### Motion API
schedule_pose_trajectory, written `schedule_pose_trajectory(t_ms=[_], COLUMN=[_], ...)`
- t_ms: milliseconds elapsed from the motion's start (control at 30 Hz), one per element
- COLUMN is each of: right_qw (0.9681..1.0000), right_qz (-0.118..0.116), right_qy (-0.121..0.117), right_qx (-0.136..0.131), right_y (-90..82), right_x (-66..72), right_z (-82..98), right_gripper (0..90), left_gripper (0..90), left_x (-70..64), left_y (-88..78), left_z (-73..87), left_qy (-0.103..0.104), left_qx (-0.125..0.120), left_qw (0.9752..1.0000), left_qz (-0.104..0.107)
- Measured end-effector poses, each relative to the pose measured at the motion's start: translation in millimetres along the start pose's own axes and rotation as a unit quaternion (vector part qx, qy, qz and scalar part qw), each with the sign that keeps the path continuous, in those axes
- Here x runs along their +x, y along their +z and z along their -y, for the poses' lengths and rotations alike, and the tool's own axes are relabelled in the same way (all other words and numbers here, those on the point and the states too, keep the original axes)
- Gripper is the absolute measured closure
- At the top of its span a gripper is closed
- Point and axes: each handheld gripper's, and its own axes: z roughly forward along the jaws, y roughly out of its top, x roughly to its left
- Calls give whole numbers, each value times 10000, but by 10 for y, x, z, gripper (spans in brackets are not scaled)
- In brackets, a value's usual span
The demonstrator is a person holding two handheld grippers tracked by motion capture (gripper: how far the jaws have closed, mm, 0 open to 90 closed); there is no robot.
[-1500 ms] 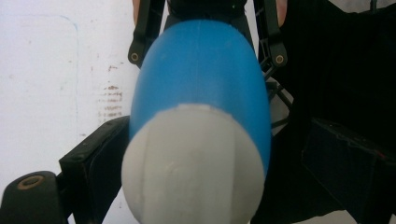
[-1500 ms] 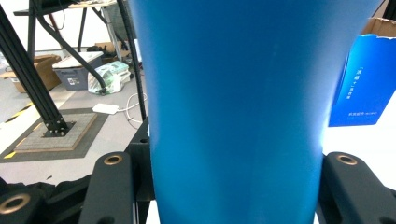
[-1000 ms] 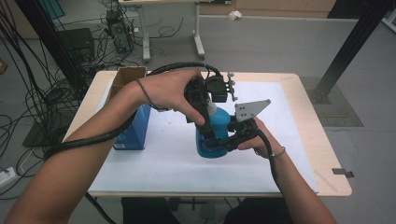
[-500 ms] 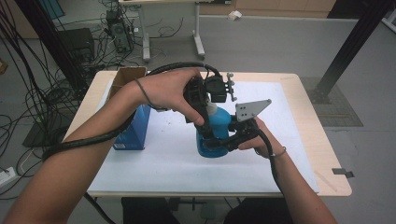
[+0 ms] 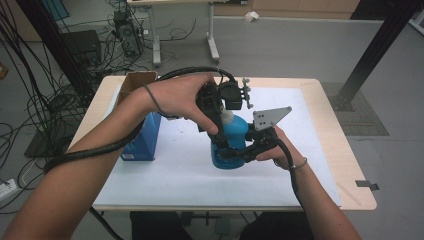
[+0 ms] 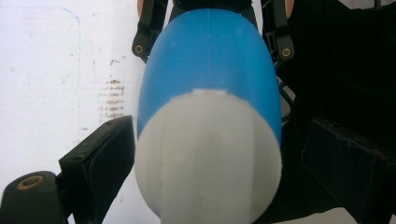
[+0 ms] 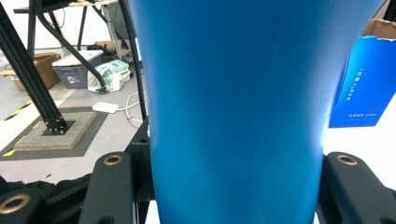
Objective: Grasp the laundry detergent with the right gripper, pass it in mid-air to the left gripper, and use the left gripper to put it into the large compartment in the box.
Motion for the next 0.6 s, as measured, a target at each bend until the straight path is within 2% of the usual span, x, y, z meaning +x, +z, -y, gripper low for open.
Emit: schedule_pose_trajectory(t_ms=[600], right_qw=[10000], right_qz=[-9], right_qy=[-22], right_qx=[14], right_y=[-8], right_x=[-1], right_z=[-2], right_gripper=[439], left_gripper=[102], left_x=[4], left_y=[10], left_z=[-11], left_qy=[-5], left_qx=[17], left_qw=[10000], left_qz=[6])
